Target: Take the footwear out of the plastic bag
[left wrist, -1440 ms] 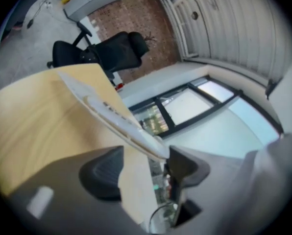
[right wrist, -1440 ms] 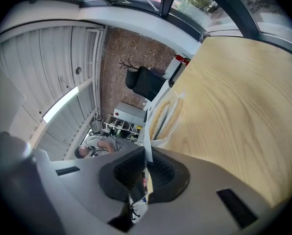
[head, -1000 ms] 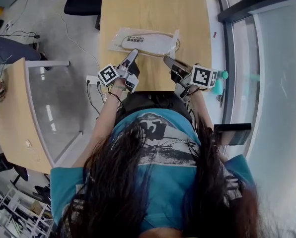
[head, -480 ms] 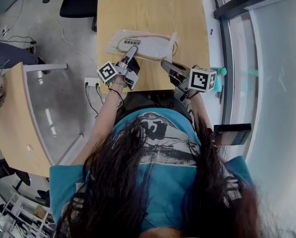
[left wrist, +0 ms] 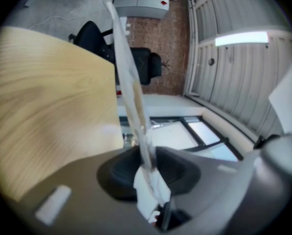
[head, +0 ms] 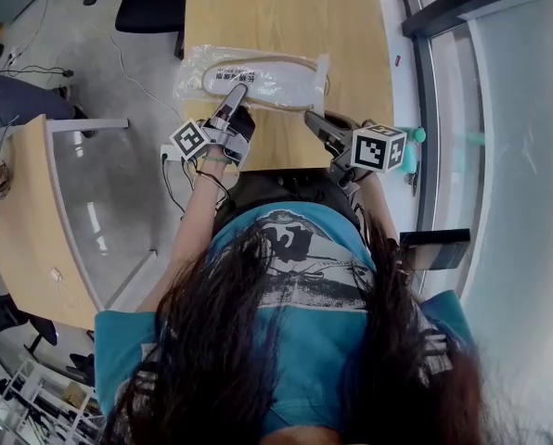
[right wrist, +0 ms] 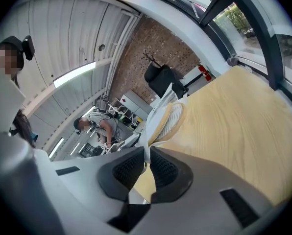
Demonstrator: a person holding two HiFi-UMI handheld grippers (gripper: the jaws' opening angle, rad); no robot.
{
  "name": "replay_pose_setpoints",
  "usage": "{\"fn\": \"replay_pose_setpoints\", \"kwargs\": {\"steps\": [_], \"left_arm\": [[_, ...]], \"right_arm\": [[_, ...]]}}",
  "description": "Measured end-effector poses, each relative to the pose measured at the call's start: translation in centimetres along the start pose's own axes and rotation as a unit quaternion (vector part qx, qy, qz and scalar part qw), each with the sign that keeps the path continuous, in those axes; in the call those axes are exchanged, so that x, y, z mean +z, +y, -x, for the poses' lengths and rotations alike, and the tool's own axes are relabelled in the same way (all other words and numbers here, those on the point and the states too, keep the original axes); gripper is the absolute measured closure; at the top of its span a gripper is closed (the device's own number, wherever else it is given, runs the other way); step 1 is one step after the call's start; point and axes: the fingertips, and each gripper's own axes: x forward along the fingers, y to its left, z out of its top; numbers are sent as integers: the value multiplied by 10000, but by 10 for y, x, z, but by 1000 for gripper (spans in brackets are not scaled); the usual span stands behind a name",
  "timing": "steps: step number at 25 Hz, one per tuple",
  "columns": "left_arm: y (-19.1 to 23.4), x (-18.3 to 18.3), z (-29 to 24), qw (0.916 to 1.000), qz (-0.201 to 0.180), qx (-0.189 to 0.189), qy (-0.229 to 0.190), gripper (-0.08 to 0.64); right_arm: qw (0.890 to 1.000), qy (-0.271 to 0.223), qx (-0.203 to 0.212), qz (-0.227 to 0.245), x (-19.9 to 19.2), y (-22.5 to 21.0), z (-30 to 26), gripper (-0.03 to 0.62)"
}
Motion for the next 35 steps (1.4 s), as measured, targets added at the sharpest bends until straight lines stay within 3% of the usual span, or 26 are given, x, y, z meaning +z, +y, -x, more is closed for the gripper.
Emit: {"fn": "replay_pose_setpoints", "kwargs": {"steps": [7,11,17,19,22,35], "left_arm": [[-29,18,20,9990,-337,-248,-179,479],[-42,36,32,9973,-489,-342,-417,486],[-55,50,49,9947,-487,-507,-752,491],[-61,49,49,9940,-413,-636,-789,491],[-62,42,38,9935,-342,-769,-764,491],[-69,35,45,9924,157,-1033,-648,492]], "right_arm": [[9973,360,353,527,-6,13,-12,560],[9960,407,487,632,-1,21,-13,526],[9966,-442,690,-21,35,4,11,517],[9946,-599,846,-97,48,4,12,456],[9924,-629,1049,-110,63,-1,10,421],[9833,-603,1631,-530,60,31,-11,416]]}}
